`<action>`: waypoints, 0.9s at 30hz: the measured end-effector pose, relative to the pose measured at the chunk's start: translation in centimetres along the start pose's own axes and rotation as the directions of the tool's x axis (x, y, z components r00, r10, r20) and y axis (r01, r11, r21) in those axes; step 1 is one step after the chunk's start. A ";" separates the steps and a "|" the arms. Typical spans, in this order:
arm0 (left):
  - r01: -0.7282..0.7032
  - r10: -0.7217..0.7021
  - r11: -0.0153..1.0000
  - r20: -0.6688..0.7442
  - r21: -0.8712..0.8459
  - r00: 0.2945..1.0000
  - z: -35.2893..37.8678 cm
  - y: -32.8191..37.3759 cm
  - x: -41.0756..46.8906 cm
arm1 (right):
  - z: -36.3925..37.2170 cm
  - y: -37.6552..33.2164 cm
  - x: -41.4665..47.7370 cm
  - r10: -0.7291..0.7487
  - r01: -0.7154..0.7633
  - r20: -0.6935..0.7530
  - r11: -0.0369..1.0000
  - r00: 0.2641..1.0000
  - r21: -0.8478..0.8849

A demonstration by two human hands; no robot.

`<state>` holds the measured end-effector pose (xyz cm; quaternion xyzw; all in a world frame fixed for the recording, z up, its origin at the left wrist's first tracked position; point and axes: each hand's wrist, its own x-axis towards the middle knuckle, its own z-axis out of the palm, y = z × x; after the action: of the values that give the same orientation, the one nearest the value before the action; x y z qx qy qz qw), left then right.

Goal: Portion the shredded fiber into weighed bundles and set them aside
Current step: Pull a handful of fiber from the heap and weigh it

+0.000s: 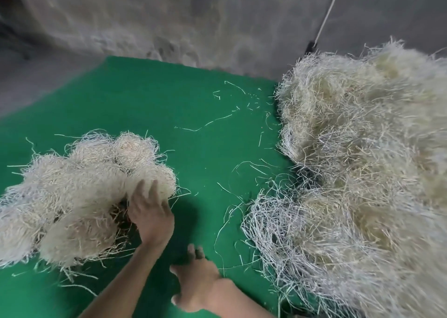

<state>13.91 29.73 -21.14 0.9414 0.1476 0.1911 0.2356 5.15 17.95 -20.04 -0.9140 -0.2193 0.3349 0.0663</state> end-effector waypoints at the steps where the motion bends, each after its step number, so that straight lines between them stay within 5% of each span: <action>1: -0.154 0.131 0.983 0.201 0.101 0.971 0.3 0.1 -0.6 | -0.3 0.4 -0.3 -0.018 0.018 0.003 0.999 1.000 0.031; 3: -0.301 0.175 0.923 0.435 0.240 0.883 0.7 -1.0 -0.3 | -1.0 1.6 -1.1 -0.036 0.039 -0.020 0.986 0.999 0.164; 5: -0.319 0.053 0.863 0.557 0.392 0.829 0.1 -2.5 1.0 | -1.7 3.0 -2.2 -0.007 0.023 -0.050 0.943 0.999 0.333; 10: -0.369 -0.100 0.714 0.609 0.595 0.787 -0.8 -3.0 1.8 | -3.0 5.3 -5.4 0.080 0.041 -0.169 0.790 0.982 0.611; 13: -0.410 -0.013 0.711 0.593 0.572 0.805 -1.5 -1.3 0.1 | -3.6 6.8 -7.8 0.130 0.091 -0.262 0.720 0.956 0.688; 15: -0.403 0.133 0.790 0.513 0.462 0.848 -1.7 0.8 -2.4 | -4.6 7.8 -10.0 0.140 0.163 -0.370 0.719 0.918 0.676; 18: -0.191 0.188 0.981 0.273 -0.016 0.944 -2.3 7.2 -8.5 | -5.5 10.1 -14.6 0.167 0.232 -0.544 0.775 0.822 0.588; 23: -0.028 0.264 0.822 0.336 -0.569 0.904 -4.2 18.6 -16.0 | -4.5 17.0 -23.4 0.299 -0.014 -0.788 0.938 0.539 0.347; 25: -0.014 0.321 0.741 0.336 -0.671 0.886 -4.8 22.0 -17.5 | -4.3 20.3 -26.1 0.340 -0.221 -0.780 0.940 0.525 0.261; 27: -0.050 0.414 0.713 0.363 -0.699 0.834 -4.8 25.2 -18.8 | -4.0 23.1 -27.7 0.420 -0.373 -0.692 0.899 0.587 0.229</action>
<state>-0.04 3.34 -10.08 0.8217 -0.1198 0.0117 0.5571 -2.89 -14.92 -7.04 -0.9933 0.0443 -0.0424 0.0985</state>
